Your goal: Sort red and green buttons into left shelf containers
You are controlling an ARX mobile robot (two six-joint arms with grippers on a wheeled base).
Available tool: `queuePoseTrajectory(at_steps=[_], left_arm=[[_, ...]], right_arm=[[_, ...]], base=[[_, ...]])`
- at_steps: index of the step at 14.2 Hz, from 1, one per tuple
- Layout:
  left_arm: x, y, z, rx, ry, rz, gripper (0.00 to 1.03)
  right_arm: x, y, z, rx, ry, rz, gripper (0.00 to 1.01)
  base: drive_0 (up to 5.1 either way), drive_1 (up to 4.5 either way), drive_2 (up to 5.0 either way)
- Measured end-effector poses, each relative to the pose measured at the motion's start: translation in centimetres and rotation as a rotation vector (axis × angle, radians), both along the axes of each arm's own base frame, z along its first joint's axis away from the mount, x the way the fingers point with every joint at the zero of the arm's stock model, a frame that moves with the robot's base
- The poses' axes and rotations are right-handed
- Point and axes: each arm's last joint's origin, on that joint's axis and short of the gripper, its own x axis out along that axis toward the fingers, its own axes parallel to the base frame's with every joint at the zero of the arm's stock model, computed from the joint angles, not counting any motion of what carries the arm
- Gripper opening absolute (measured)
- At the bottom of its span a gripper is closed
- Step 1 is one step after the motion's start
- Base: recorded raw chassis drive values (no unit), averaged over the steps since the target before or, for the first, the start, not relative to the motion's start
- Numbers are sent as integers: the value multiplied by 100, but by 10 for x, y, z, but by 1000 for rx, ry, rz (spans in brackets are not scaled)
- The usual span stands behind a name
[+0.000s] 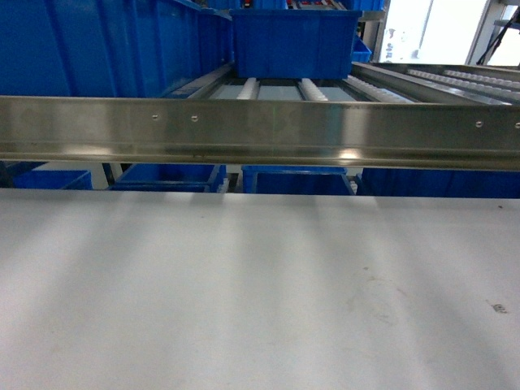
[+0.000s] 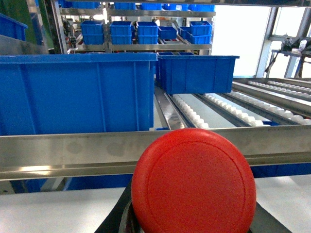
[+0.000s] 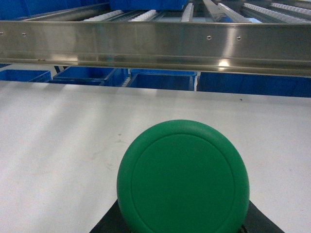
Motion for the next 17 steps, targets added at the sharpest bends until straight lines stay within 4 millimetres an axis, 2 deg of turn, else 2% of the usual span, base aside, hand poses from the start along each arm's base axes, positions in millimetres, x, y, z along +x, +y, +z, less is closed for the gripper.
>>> queuePoseTrajectory(at_steps=[17], left_arm=[[0, 0, 0, 0, 2, 0, 24]], right_arm=[[0, 0, 0, 1, 3, 0, 25]], base=[[-496, 239, 239]])
